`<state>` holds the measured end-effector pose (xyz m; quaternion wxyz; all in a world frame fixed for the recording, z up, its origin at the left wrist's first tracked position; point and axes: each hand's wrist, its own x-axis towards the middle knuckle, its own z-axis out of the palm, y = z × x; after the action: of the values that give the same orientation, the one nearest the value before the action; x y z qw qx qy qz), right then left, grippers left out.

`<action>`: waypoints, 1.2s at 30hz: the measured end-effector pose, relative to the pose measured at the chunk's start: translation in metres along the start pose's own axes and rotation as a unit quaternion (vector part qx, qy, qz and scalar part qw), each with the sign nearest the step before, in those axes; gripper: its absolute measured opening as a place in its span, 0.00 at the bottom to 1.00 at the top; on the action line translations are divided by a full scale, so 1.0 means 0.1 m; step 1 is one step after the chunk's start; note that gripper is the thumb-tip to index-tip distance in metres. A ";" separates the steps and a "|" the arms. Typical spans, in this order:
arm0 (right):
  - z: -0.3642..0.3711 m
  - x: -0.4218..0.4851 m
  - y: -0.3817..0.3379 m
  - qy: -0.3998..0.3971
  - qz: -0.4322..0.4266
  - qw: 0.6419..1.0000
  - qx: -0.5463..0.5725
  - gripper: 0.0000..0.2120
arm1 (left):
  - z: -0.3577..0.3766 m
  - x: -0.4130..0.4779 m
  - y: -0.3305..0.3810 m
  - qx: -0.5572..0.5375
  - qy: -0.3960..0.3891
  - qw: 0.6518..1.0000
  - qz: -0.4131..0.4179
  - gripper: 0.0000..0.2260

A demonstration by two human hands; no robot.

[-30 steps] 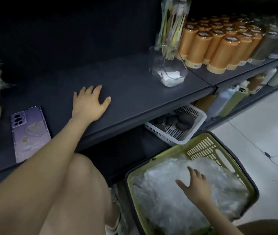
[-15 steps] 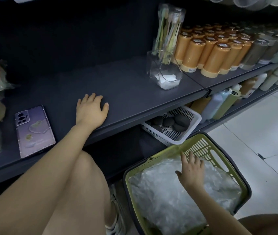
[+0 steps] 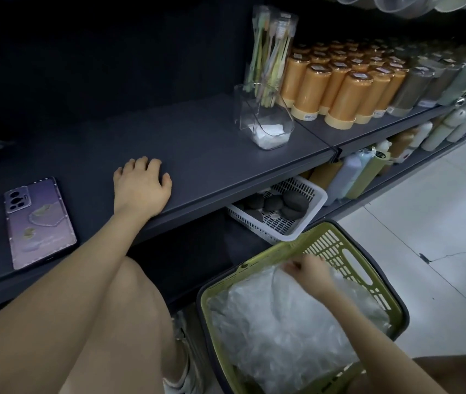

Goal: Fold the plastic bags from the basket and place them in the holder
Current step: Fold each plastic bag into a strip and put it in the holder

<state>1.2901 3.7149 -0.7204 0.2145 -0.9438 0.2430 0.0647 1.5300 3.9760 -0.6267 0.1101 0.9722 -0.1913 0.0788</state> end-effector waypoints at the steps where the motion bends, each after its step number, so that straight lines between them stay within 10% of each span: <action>1: -0.16 0.01 -0.15 0.020 -0.018 0.999 0.041 0.17 | 0.00 0.00 0.01 -0.003 0.000 1.000 0.000 0.20; 6: -0.92 -0.01 -0.96 0.149 -0.094 0.980 0.091 0.12 | -0.12 -0.09 0.00 -0.167 0.027 0.985 -0.031 0.18; 11: -1.39 0.02 -1.57 0.194 -0.101 0.975 0.041 0.16 | -0.73 -0.46 0.28 -0.473 0.077 0.878 -0.025 0.05; 16: -1.76 0.05 -2.02 0.069 -0.119 0.957 0.255 0.22 | -1.23 -0.59 0.56 -0.266 -0.042 0.952 0.147 0.35; 24: -1.94 0.02 -2.22 0.011 -0.102 0.896 0.432 0.23 | -1.33 -0.66 0.70 -0.328 -0.038 0.940 0.088 0.51; 33: -1.89 -0.07 -2.31 -0.060 -0.071 0.857 0.507 0.17 | -1.24 -0.73 0.80 -0.431 -0.019 0.900 0.053 0.24; 36: -1.83 -0.12 -2.19 0.028 -0.093 0.863 0.496 0.15 | -1.21 -0.70 0.68 -0.489 0.047 0.871 0.028 0.13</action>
<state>1.3888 3.8129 -0.4710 0.6526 -0.7322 0.1603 -0.1109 1.4261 3.9691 -0.5113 0.5780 0.7834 -0.2272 0.0237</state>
